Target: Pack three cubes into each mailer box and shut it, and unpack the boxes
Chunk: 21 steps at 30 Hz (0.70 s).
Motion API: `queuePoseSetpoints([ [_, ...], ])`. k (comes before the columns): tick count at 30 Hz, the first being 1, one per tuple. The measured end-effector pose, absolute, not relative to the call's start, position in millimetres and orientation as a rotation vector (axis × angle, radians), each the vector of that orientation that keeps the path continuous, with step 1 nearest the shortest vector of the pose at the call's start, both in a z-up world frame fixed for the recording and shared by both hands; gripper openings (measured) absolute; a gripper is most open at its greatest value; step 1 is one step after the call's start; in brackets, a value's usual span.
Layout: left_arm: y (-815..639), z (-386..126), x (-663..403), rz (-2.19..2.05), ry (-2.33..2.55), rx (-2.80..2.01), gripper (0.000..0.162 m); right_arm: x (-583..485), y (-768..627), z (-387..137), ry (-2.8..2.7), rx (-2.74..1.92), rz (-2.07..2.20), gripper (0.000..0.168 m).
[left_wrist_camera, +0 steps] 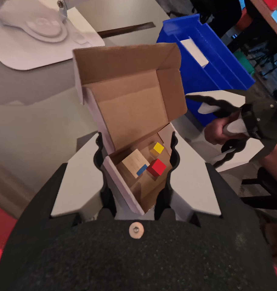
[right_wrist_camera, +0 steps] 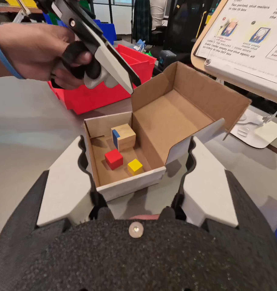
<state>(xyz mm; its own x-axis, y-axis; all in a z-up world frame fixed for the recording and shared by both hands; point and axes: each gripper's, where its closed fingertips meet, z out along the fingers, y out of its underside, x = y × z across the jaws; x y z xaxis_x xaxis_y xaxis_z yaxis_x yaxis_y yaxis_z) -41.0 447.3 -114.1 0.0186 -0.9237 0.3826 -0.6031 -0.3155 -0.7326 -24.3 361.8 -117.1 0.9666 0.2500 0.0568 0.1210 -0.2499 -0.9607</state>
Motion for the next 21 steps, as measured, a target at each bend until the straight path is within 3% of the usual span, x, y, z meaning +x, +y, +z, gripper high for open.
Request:
queuePoseSetpoints([
  [9,419,-116,-61,-1.191,1.564,-1.864,0.088,-50,346,-131,-0.288,-1.9,0.184,0.123],
  [15,394,-143,-95,-1.141,1.619,-1.864,0.089,-72,326,-159,-0.325,-2.016,0.219,0.123],
  [21,391,-153,-123,-1.055,1.607,-1.833,0.078,-66,317,-164,-0.278,-2.066,0.219,0.123],
])
